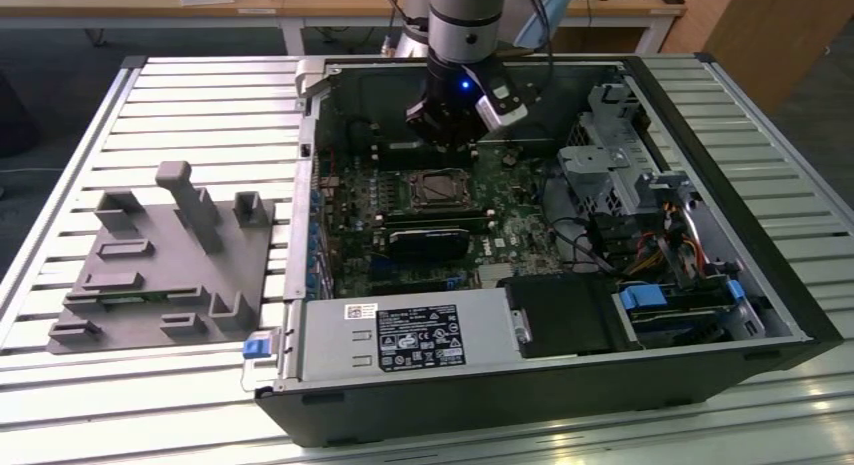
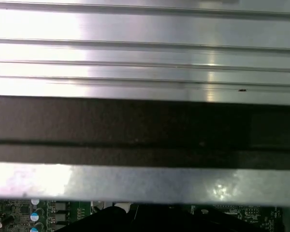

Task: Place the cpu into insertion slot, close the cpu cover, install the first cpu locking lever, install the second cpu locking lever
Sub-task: 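Install the second cpu locking lever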

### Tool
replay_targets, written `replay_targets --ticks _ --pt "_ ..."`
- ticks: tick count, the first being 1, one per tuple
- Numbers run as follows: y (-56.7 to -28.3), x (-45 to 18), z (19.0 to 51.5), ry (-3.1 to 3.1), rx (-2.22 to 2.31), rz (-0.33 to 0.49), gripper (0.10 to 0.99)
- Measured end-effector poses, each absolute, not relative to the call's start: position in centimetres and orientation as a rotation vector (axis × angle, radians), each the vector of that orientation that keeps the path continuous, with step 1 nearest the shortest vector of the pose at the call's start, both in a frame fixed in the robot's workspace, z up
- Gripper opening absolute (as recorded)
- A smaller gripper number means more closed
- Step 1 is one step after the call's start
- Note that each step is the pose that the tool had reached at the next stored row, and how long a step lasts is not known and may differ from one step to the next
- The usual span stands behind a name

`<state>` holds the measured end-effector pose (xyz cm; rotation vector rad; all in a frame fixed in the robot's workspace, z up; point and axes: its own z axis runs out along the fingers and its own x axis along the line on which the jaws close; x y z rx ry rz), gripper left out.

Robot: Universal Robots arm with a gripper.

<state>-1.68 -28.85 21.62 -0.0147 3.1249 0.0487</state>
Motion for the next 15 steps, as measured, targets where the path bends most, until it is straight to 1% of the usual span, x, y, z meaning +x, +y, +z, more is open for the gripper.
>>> replay_targets --ticks 15 --pt "-29.8 -1.68 21.62 3.125 -0.015 0.049 0.106"
